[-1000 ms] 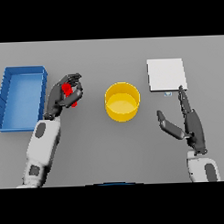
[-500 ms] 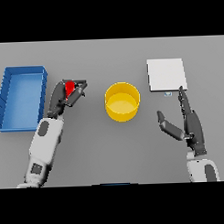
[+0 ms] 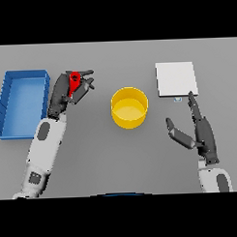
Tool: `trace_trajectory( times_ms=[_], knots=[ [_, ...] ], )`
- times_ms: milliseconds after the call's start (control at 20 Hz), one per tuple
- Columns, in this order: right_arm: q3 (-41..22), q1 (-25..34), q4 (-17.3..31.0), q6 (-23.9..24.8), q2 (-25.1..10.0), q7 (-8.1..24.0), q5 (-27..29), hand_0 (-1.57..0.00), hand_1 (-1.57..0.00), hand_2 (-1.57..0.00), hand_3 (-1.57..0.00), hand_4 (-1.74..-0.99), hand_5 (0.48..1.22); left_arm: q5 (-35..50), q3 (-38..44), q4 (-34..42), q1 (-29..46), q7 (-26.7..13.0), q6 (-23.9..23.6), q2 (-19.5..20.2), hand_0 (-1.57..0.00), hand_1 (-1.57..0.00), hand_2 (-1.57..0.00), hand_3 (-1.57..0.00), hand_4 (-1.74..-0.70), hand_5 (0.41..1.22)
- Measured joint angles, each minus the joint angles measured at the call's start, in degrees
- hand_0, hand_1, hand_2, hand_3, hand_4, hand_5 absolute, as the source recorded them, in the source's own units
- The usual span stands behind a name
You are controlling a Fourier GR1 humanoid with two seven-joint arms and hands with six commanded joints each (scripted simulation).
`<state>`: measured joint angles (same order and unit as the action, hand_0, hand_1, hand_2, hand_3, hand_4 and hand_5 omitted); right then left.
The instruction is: Pick up the red beaker and tilt it to pour out 1 green nut into yellow bowl. Pick up the yellow bowl and place it on the metallic measuring scale.
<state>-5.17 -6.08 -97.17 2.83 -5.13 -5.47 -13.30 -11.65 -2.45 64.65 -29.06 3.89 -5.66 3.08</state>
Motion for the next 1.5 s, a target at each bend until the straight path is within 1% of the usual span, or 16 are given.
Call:
trace_trajectory(
  times_ms=[150,200,350,450,550,650,750,800,850,950,1050,1100,1250,1300,1350,1500],
  knots=[
    [0.05,-1.12,-1.06,-0.18,-0.51,-0.95,-0.03,0.00,0.00,0.00,0.00,-1.256,0.674,-5.30,-5.26,2.14,-1.16,-5.79,1.86,3.59,-1.56,-1.56,-1.56,-1.56,-1.73,1.122],
    [-0.11,-1.00,-0.94,-0.02,-0.50,-0.14,-0.50,0.00,0.00,0.00,0.00,-1.256,0.676,-6.30,-6.40,2.05,-1.88,-7.06,2.27,4.01,-1.56,-1.56,-1.56,-1.56,-1.73,1.117],
    [-0.45,-0.30,-0.61,0.40,-0.09,0.98,-1.19,0.00,0.00,0.00,0.00,-1.256,0.678,-8.57,-8.92,0.49,-4.45,-9.79,2.38,4.32,-1.56,-1.56,-1.56,-1.56,-1.73,1.112],
    [-0.20,-0.49,-1.11,0.27,-0.28,0.80,-0.80,0.00,0.00,0.00,0.00,-1.255,0.681,-10.25,-10.32,-0.99,-6.31,-11.68,2.20,4.91,-1.57,-1.57,-1.57,-1.57,-1.74,1.117],
    [-0.65,-0.39,-1.37,0.07,0.18,2.05,-0.85,0.00,0.00,0.00,0.00,-1.252,0.685,-14.69,-14.24,-1.05,-7.71,-14.27,2.17,6.00,-1.57,-1.57,-1.57,-1.57,-1.74,1.131],
    [-0.41,-0.53,-1.39,-0.21,0.18,2.01,-0.24,0.00,0.00,0.00,0.00,-1.255,0.689,-19.72,-18.07,-1.63,-10.20,-17.53,2.88,7.92,-1.57,-1.57,-1.57,-1.57,-1.74,1.132],
    [-0.46,-1.31,-2.34,-0.29,0.18,1.18,-0.05,0.00,0.00,0.00,0.00,-1.262,0.694,-24.27,-22.49,-2.82,-12.58,-18.70,4.38,9.00,-1.57,-1.57,-1.57,-1.57,-1.74,1.145],
    [-0.63,-1.16,-2.00,-0.36,0.29,1.67,-0.20,0.00,0.00,0.00,0.00,-1.267,0.698,-26.44,-24.35,-3.40,-13.95,-19.13,5.04,9.90,-1.57,-1.57,-1.57,-1.57,-1.74,1.161],
    [-0.68,-0.73,-1.61,-0.18,0.27,2.16,-0.58,0.00,0.00,0.00,0.00,-1.270,0.700,-27.99,-26.00,-4.20,-14.91,-19.11,5.46,10.18,-1.57,-1.57,-1.57,-1.57,-1.74,1.173],
    [-0.87,-1.20,-1.86,-0.24,0.44,1.57,-0.59,0.00,0.00,0.00,0.00,-1.274,0.704,-30.46,-28.69,-5.36,-17.23,-19.22,6.92,10.73,-1.57,-1.57,-1.57,-1.57,-1.74,1.190],
    [-1.35,-2.57,-2.02,-0.64,0.49,0.49,-0.73,0.00,0.00,0.00,0.00,-1.284,0.705,-32.67,-31.06,-6.41,-19.30,-18.51,8.40,11.76,-1.57,-1.57,-1.57,-1.57,-1.65,1.201],
    [-0.96,-1.93,-2.21,-0.48,0.63,0.87,-0.20,0.00,0.00,0.00,0.00,-1.283,0.702,-33.66,-32.44,-7.56,-20.62,-17.37,9.57,12.21,-1.57,-1.57,-1.57,-1.57,-1.67,1.205],
    [-0.37,-1.10,-0.85,-0.50,1.29,0.99,1.01,0.00,0.00,0.00,0.00,-1.288,0.685,-36.53,-36.86,-9.24,-24.44,-16.37,14.39,13.23,-1.57,-1.57,-1.57,-1.33,-1.69,1.213],
    [-0.29,-1.43,-1.06,-0.45,1.47,0.14,1.29,0.00,0.00,0.00,0.00,-1.292,0.678,-37.28,-38.23,-10.35,-26.06,-15.58,15.87,13.00,-1.57,-1.57,-1.57,-1.28,-1.70,1.215],
    [-0.28,-1.97,-1.04,-0.34,1.49,-0.50,1.18,0.00,0.00,0.00,0.00,-1.294,0.672,-38.27,-39.98,-10.43,-26.89,-14.28,16.72,12.95,-1.57,-1.57,-1.57,-1.34,-1.71,1.216],
    [0.23,-1.48,-0.30,-0.56,2.34,-0.34,2.75,0.00,0.00,0.00,0.00,-1.294,0.653,-40.80,-44.53,-12.66,-30.47,-11.03,19.45,12.47,-1.57,-1.57,-1.57,-1.45,-1.72,1.218]
  ],
)
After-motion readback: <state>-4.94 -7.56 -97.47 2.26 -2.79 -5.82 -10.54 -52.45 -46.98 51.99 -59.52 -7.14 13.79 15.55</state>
